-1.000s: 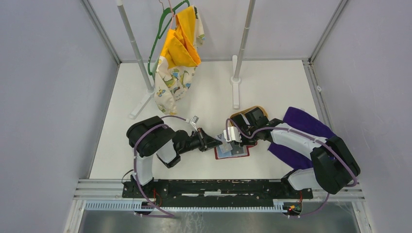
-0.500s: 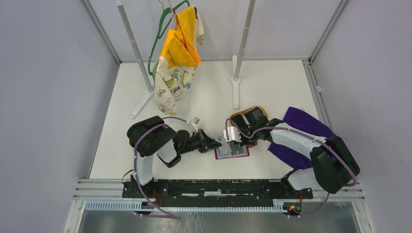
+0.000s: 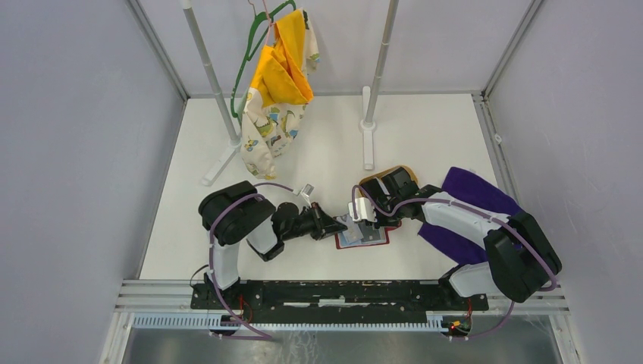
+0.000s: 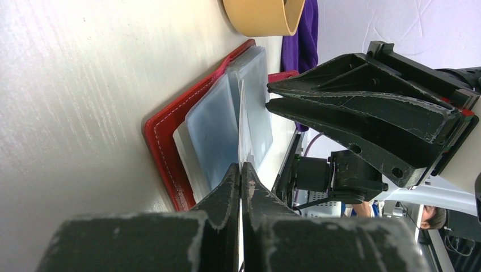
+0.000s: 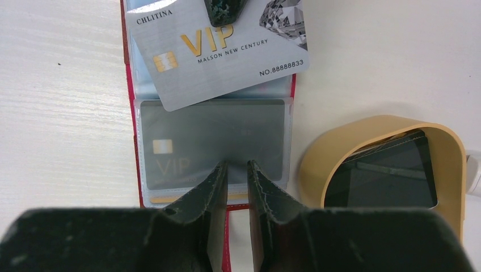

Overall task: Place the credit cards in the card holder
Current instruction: Insert the credit card into the card holder.

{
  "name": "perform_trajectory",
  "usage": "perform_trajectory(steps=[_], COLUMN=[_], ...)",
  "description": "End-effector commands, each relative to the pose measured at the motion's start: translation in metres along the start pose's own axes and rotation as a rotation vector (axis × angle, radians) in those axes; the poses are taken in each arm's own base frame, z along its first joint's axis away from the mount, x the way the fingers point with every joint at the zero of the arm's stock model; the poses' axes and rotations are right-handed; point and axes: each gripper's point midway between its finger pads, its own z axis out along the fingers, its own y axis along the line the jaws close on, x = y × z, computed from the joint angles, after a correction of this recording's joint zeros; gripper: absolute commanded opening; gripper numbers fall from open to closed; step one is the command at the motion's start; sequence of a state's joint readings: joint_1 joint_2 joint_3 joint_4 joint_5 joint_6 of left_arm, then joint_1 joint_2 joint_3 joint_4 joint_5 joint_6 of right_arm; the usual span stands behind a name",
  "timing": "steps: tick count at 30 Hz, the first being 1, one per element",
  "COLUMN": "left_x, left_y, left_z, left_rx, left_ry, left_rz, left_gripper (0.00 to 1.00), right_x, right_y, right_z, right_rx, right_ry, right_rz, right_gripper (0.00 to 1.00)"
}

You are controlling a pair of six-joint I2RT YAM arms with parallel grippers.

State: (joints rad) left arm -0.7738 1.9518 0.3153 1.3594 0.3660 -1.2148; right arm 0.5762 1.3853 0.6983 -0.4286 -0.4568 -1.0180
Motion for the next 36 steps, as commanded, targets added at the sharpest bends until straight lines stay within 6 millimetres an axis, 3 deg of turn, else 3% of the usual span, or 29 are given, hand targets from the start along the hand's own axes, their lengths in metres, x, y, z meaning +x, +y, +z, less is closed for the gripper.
perform_trajectory(steps=[1, 36], left_x=[-0.001, 0.02], left_y=[-0.004, 0.006], left_z=[0.005, 0.017], left_rx=[0.011, -0.049], left_ry=[-0.001, 0.125], left_rz=[0.053, -0.026], left_gripper=[0.02, 0.02], right_x=[0.032, 0.032], right_y=[0.024, 0.025], right_z=[0.004, 0.005], right_rx=[-0.075, -0.077], right_ry=[0.131, 0.134], right_rz=[0.048, 0.047], right_gripper=[0.25, 0.26])
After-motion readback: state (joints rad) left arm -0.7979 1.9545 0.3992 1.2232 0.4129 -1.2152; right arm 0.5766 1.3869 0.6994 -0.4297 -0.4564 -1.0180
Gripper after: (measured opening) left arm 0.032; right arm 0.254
